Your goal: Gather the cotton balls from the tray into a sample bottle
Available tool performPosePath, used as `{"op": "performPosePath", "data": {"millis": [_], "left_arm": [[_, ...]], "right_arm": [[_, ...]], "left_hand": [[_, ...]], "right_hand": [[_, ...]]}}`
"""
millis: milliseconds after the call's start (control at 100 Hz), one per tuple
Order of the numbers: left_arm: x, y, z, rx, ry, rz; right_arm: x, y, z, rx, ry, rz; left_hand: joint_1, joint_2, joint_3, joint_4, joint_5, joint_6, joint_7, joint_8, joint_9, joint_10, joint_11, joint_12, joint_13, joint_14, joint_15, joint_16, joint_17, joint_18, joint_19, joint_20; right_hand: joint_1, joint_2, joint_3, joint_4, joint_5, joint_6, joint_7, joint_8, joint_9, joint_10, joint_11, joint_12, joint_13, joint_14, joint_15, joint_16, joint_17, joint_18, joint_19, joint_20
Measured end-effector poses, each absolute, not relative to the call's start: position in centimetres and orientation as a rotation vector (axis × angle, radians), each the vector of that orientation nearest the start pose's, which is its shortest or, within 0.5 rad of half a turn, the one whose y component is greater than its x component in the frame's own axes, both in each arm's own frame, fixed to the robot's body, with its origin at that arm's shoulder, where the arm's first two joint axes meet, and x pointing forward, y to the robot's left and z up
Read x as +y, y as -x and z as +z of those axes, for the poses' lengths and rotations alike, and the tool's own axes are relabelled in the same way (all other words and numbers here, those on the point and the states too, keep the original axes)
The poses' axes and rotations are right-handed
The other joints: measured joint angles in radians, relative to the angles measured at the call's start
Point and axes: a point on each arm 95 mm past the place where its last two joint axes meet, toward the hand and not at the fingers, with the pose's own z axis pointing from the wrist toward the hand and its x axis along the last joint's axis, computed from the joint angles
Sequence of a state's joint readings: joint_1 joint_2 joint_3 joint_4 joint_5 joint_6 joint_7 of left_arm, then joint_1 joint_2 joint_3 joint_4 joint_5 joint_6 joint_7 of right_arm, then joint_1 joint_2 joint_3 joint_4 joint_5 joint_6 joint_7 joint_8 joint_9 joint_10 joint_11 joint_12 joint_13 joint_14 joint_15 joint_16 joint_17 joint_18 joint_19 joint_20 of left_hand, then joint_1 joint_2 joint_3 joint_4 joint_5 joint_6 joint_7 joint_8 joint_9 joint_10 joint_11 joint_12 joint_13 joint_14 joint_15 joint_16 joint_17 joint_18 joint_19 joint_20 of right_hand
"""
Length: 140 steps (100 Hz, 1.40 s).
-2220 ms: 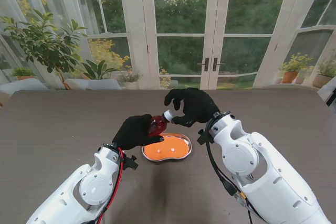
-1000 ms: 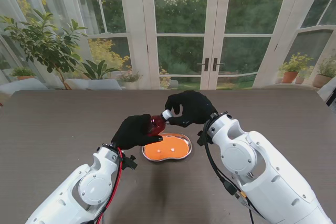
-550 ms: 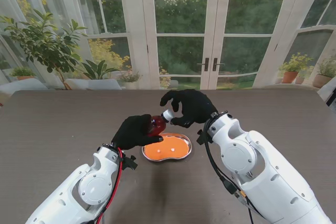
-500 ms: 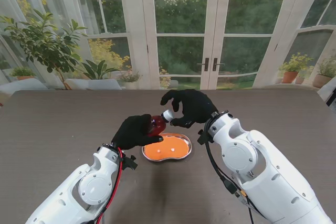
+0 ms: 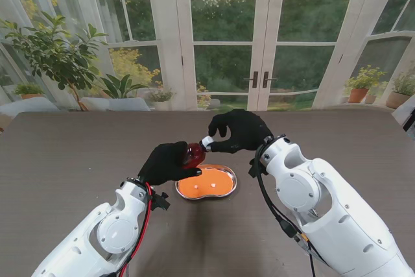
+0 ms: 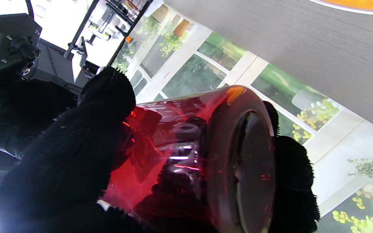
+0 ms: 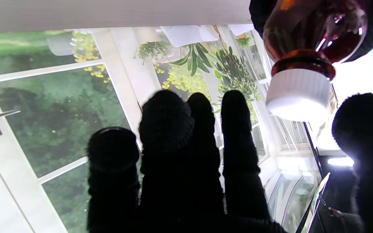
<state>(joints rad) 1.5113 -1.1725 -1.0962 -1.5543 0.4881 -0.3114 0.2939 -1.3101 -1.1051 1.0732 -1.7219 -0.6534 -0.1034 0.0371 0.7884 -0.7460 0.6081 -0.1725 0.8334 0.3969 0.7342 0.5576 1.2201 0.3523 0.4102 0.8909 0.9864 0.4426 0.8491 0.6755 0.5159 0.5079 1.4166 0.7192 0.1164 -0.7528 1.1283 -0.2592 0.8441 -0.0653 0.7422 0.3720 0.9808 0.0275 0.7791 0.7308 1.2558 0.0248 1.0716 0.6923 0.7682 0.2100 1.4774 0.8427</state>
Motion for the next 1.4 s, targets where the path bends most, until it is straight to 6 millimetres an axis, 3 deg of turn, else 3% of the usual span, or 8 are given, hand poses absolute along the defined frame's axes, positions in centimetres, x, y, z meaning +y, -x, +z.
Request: {"op": "performPosePath", "data": {"millis": [180,330,680,900,970,1050,1150,1400], "left_arm": [[-6.11,-39.62,-30.00,1.051,1.379,-2.272],[-6.07,-39.62,-30.03,1.052,1.380,-2.269],[-6.05,-39.61,-30.09,1.053,1.381,-2.267],[-6.06,-39.62,-30.09,1.054,1.381,-2.267],[-6.07,-39.62,-30.06,1.054,1.380,-2.267],[-6.07,-39.62,-30.04,1.054,1.379,-2.268],[-6.07,-39.62,-30.04,1.054,1.379,-2.267],[-6.07,-39.62,-30.04,1.054,1.379,-2.267]], "right_arm": [[8.46,-43.32,-20.22,1.411,-1.090,2.040],[8.65,-43.28,-20.21,1.396,-1.091,2.071],[8.57,-43.30,-20.20,1.416,-1.122,2.146],[8.80,-43.42,-20.33,1.381,-1.062,2.179],[8.86,-43.45,-20.36,1.366,-1.040,2.176],[8.90,-43.48,-20.45,1.383,-1.047,2.170],[8.73,-43.55,-20.48,1.434,-1.069,2.148],[8.14,-43.67,-20.11,1.434,-1.111,2.107]], "left_hand": [[0.000,0.000,0.000,0.000,0.000,0.000,0.000,0.000,0.000,0.000,0.000,0.000,0.000,0.000,0.000,0.000,0.000,0.000,0.000,0.000],[0.000,0.000,0.000,0.000,0.000,0.000,0.000,0.000,0.000,0.000,0.000,0.000,0.000,0.000,0.000,0.000,0.000,0.000,0.000,0.000],[0.000,0.000,0.000,0.000,0.000,0.000,0.000,0.000,0.000,0.000,0.000,0.000,0.000,0.000,0.000,0.000,0.000,0.000,0.000,0.000],[0.000,0.000,0.000,0.000,0.000,0.000,0.000,0.000,0.000,0.000,0.000,0.000,0.000,0.000,0.000,0.000,0.000,0.000,0.000,0.000],[0.000,0.000,0.000,0.000,0.000,0.000,0.000,0.000,0.000,0.000,0.000,0.000,0.000,0.000,0.000,0.000,0.000,0.000,-0.001,0.000],[0.000,0.000,0.000,0.000,0.000,0.000,0.000,0.000,0.000,0.000,0.000,0.000,0.000,0.000,0.000,0.000,0.000,0.000,-0.001,0.000],[0.000,0.000,0.000,0.000,0.000,0.000,0.000,0.000,0.000,0.000,0.000,0.000,0.000,0.000,0.000,0.000,0.000,0.000,-0.001,0.000],[0.000,0.000,0.000,0.000,0.000,0.000,0.000,0.000,0.000,0.000,0.000,0.000,0.000,0.000,0.000,0.000,0.000,0.000,-0.001,0.000]], "right_hand": [[0.078,0.022,0.012,0.020,0.104,-0.047,0.026,0.015,0.055,0.000,0.000,0.000,0.000,0.000,0.000,0.000,0.020,0.000,0.000,0.000],[0.174,-0.044,0.022,-0.095,0.094,-0.061,0.101,-0.100,0.058,0.000,0.000,0.001,0.000,0.000,0.000,0.000,0.024,0.000,0.000,0.000],[0.329,-0.207,0.101,-0.105,-0.004,-0.058,0.113,-0.147,0.059,-0.004,-0.001,0.033,0.000,-0.004,0.000,0.000,0.024,0.000,0.000,-0.001],[0.450,-0.436,0.172,-0.105,0.013,-0.114,0.008,-0.001,0.059,-0.020,-0.003,0.039,0.000,-0.036,-0.002,0.000,0.036,-0.001,0.000,-0.004],[0.448,-0.468,0.183,-0.085,0.013,-0.115,-0.004,0.000,0.038,-0.022,-0.005,0.039,0.000,-0.038,-0.002,-0.006,0.041,-0.007,0.000,-0.006],[0.411,-0.469,0.202,-0.010,-0.038,-0.097,-0.020,0.000,0.005,-0.022,-0.002,0.013,0.000,-0.039,-0.003,-0.012,0.037,-0.012,0.000,-0.012],[0.253,-0.463,0.203,-0.001,-0.096,-0.037,-0.037,0.000,-0.033,-0.022,-0.002,0.003,0.000,-0.039,-0.013,-0.010,0.021,-0.012,0.000,-0.012],[0.013,-0.161,0.116,0.000,-0.153,0.039,-0.040,0.000,-0.058,-0.014,-0.001,-0.006,-0.026,-0.022,-0.014,0.000,-0.029,-0.012,0.000,-0.002]]}}
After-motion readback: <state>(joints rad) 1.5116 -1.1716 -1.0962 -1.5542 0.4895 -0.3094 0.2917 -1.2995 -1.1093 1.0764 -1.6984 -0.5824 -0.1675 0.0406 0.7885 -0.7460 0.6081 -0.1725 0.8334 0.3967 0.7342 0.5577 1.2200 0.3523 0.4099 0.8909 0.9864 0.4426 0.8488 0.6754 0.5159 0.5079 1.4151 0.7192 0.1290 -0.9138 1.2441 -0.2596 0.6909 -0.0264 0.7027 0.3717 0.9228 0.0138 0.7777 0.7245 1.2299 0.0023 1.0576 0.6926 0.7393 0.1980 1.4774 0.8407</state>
